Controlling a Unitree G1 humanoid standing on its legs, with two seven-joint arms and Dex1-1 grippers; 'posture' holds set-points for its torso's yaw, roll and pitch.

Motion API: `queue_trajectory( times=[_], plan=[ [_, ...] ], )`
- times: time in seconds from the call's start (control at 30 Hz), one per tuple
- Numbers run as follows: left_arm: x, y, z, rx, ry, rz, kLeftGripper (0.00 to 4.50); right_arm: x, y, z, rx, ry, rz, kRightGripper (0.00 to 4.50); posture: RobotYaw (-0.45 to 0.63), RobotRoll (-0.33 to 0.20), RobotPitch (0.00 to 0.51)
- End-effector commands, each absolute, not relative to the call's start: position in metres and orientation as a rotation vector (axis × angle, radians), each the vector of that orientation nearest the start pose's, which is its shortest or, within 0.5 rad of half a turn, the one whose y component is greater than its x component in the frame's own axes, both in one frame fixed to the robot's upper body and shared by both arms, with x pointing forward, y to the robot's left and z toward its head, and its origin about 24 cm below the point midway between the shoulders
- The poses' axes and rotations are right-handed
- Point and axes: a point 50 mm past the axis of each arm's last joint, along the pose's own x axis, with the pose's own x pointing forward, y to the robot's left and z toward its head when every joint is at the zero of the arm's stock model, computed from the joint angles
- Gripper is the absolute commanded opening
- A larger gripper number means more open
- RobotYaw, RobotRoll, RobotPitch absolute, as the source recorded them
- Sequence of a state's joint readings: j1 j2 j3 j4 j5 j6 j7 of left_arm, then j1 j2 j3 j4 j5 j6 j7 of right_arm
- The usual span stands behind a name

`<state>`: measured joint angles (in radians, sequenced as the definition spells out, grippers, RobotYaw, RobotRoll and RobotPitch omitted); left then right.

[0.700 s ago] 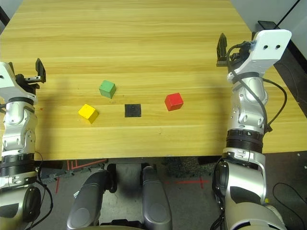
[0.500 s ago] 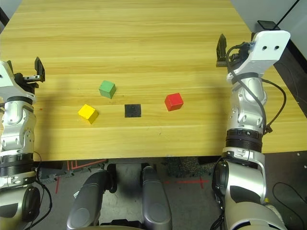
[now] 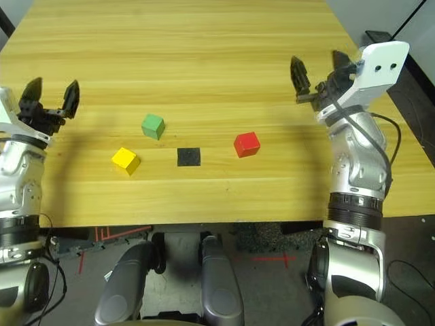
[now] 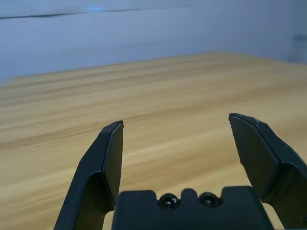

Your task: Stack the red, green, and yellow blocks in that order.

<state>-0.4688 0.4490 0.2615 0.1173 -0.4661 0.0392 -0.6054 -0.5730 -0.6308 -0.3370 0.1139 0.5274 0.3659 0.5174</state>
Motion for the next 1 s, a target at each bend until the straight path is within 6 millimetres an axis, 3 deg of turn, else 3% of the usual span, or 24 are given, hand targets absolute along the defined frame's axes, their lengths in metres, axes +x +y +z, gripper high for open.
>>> queue_trajectory(
  times=[0.03,0.2,0.4,0.63,0.87,1.0],
  plan=[
    [0.305,0.226,0.184,0.029,-0.371,-0.709,4.48,0.296,-0.265,0.228,0.011,-0.169,0.513,4.50,0.17,-0.007,0.294],
    [0.302,0.209,0.189,0.071,-0.297,-1.023,4.48,0.280,-0.259,0.218,-0.047,-0.013,0.578,4.50,0.14,-0.010,0.309],
    [0.305,0.196,0.203,0.106,-0.301,-1.218,4.48,0.273,-0.252,0.211,-0.077,0.025,0.487,4.50,0.14,-0.021,0.318],
    [0.309,0.190,0.213,0.117,-0.330,-1.280,4.48,0.269,-0.236,0.186,-0.031,0.007,0.395,4.50,0.14,-0.015,0.321],
    [0.310,0.191,0.211,0.127,-0.330,-1.271,4.48,0.260,-0.226,0.157,-0.026,0.037,0.379,4.50,0.15,-0.008,0.322],
    [0.310,0.190,0.209,0.123,-0.327,-1.262,4.48,0.258,-0.220,0.149,-0.006,0.049,0.395,4.50,0.15,-0.007,0.320]
  ],
)
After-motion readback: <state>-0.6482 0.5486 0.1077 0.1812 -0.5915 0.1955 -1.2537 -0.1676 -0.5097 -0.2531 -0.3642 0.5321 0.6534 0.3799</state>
